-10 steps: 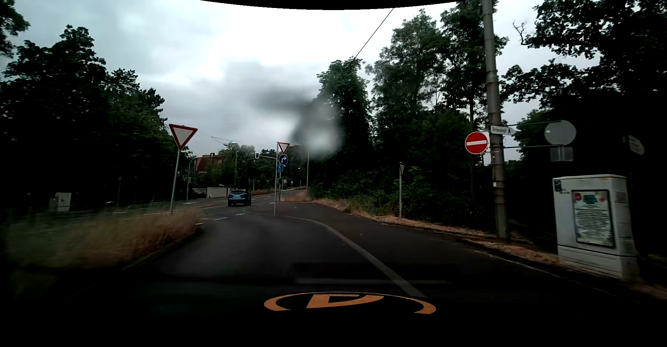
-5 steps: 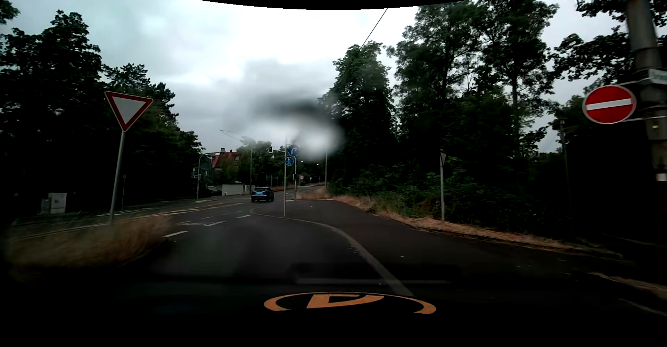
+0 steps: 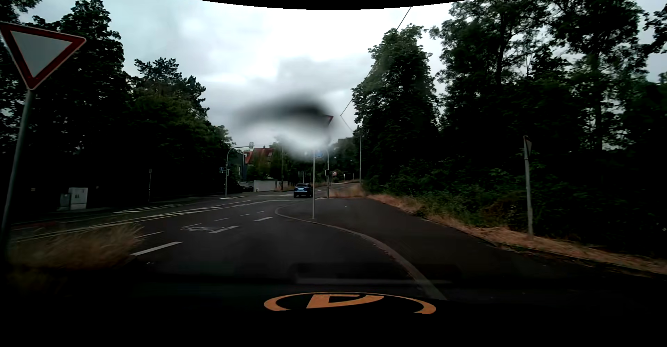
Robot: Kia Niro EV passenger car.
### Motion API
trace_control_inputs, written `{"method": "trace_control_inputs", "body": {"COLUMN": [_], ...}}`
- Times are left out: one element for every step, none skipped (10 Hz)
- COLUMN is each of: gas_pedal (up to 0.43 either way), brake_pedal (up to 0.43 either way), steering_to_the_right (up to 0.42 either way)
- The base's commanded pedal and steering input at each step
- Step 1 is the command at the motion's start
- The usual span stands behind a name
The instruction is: Follow the waypoints while adhering to traffic rules and regulations
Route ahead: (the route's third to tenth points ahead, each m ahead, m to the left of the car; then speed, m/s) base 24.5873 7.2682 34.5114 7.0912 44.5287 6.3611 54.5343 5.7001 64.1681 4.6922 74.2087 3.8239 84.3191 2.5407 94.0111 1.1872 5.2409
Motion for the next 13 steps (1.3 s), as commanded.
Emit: {"method": "trace_control_inputs", "body": {"gas_pedal": [0.0,0.0,0.0,0.0,0.0,0.0,0.0,0.0,0.0,0.0,0.0,0.0,0.0], "brake_pedal": [0.226,0.226,0.226,0.226,0.207,0.195,0.189,0.189,0.207,0.207,0.195,0.207,0.207], "steering_to_the_right": [-0.191,-0.193,-0.192,-0.19,-0.187,-0.184,-0.183,-0.18,-0.181,-0.181,-0.18,-0.178,-0.172]}}
